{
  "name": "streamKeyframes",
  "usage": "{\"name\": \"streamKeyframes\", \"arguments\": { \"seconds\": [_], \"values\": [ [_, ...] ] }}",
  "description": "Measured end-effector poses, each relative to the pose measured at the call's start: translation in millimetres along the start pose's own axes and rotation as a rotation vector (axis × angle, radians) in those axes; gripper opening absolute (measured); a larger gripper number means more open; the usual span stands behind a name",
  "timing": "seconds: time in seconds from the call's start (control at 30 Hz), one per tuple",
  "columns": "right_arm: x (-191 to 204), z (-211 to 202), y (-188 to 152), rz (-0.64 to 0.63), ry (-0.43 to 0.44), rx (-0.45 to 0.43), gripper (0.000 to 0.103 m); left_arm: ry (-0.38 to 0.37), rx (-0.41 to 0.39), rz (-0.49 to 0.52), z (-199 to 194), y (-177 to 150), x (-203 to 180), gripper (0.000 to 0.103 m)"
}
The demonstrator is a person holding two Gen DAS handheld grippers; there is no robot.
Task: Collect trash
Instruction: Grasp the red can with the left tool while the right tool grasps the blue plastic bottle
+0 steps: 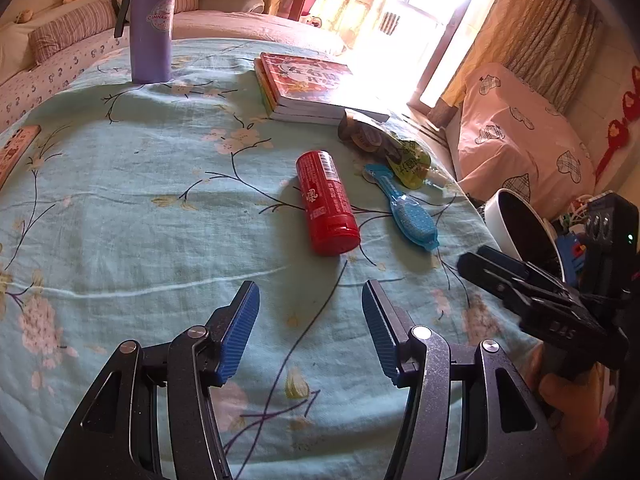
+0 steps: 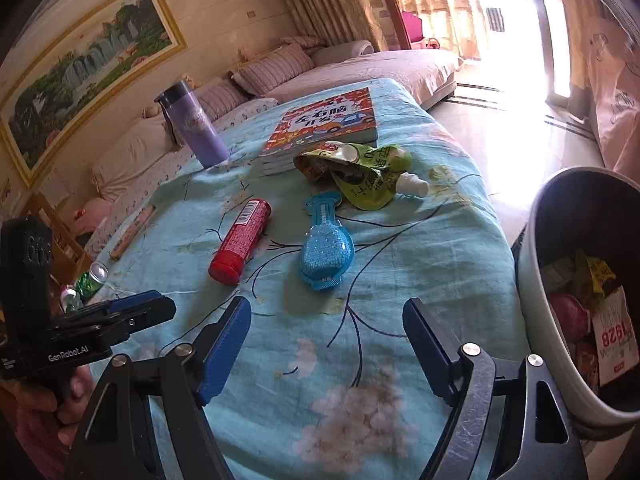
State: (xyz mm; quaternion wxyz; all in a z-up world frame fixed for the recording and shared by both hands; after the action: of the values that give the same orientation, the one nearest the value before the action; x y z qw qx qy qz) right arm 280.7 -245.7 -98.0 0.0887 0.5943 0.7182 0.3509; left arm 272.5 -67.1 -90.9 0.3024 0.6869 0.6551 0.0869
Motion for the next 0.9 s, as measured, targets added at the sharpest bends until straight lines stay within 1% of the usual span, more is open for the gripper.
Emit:
{"name": "streamKeyframes", "arguments": {
  "seconds": [0.03, 0.13, 0.17, 0.33, 0.4, 0.43, 0.47, 0.53, 0.6, 0.77, 0.8, 0.83, 0.87, 0.9],
  "values": [
    [2, 6, 3, -0.016, 0.000, 0.011, 0.074, -0.004, 0.003, 0.003, 2, 1, 0, 0.054],
    [8, 25, 9, -0.057, -0.003, 0.066, 0.073, -0.006, 0.018, 0.017, 8, 4, -1, 0.054],
    [10, 31, 12, -0.067, -0.003, 0.084, 0.071, -0.006, 0.024, 0.025, 11, 5, -1, 0.054],
    [9, 49, 23, -0.098, -0.030, 0.114, 0.064, 0.003, 0.035, 0.049, 17, 10, 2, 0.054],
    [8, 54, 26, -0.116, -0.045, 0.121, 0.058, 0.002, 0.040, 0.049, 19, 13, 1, 0.054],
    [7, 54, 26, -0.125, -0.062, 0.116, 0.047, 0.002, 0.042, 0.051, 20, 14, 0, 0.055],
    [5, 54, 25, -0.125, -0.059, 0.117, 0.046, 0.004, 0.041, 0.054, 22, 16, -1, 0.055],
    [2, 48, 23, -0.100, -0.027, 0.114, 0.046, 0.004, 0.041, 0.065, 26, 21, -6, 0.057],
    [-4, 40, 20, -0.071, -0.019, 0.099, 0.046, 0.009, 0.039, 0.082, 32, 26, -14, 0.059],
    [-20, 16, 8, 0.036, 0.034, 0.062, 0.046, 0.036, 0.054, 0.088, 56, 39, -26, 0.058],
    [-22, 12, 4, 0.052, 0.044, 0.057, 0.046, 0.053, 0.064, 0.097, 62, 41, -28, 0.057],
    [-23, 8, 1, 0.062, 0.047, 0.056, 0.046, 0.068, 0.062, 0.103, 66, 43, -29, 0.050],
    [-24, 4, -2, 0.071, 0.047, 0.052, 0.046, 0.080, 0.060, 0.109, 69, 45, -29, 0.040],
    [-25, 0, -6, 0.079, 0.048, 0.046, 0.045, 0.089, 0.056, 0.113, 70, 47, -28, 0.038]
  ]
}}
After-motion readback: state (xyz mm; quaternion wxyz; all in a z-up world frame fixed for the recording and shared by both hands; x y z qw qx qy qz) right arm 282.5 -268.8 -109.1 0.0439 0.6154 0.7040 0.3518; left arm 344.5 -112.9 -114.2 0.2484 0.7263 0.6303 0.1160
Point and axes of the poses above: each gripper's, at about its wrist camera, not at the fingertips, and z roughly the way its jaws point, x to its left, y to its top, the point moved 6 cm from there along z, roughly the way its jaws point, and after that the axes turned 4 degrees about x, right-handed, at the moved point
